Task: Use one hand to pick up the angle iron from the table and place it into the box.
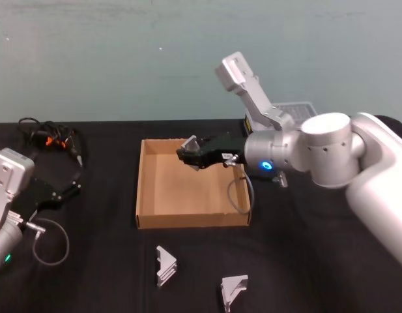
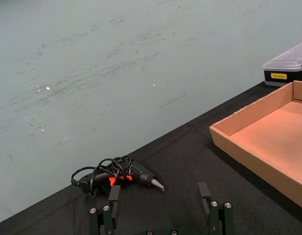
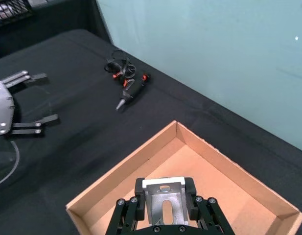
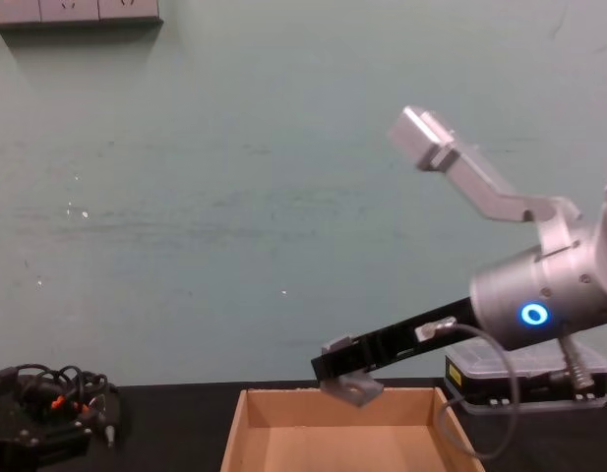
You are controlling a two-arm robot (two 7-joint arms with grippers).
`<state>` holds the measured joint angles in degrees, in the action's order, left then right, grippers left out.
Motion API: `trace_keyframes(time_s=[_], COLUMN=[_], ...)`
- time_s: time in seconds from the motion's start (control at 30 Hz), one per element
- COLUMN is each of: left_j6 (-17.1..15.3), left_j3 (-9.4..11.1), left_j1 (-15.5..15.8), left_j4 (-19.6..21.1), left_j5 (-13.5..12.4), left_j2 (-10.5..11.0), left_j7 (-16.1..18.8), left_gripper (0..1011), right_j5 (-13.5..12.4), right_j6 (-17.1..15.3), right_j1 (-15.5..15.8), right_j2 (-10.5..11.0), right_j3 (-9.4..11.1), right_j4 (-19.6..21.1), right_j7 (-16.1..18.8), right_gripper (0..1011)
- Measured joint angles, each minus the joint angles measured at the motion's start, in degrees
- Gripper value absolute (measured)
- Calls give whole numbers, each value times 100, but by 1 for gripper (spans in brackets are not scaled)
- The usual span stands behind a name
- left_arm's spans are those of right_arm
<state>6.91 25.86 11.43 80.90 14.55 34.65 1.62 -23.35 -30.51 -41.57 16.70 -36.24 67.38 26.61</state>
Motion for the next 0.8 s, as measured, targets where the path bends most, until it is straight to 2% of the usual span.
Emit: trace_keyframes(time_s=[0.37, 0.8], left_j6=[0, 0], left_j3=[0, 0], left_j1=[0, 0], left_j4=[0, 0], left_j5=[0, 0], left_j2=[0, 0], left_j7=[0, 0], left_gripper=[1000, 1000], right_j5=[296, 519], right_j6=[-22, -38], right_j1=[-388, -594], right_j2=[-495, -811], right_j3=[-147, -166], right_j4=[-1058, -1826], right_j7=[0, 29], right_gripper=[473, 473])
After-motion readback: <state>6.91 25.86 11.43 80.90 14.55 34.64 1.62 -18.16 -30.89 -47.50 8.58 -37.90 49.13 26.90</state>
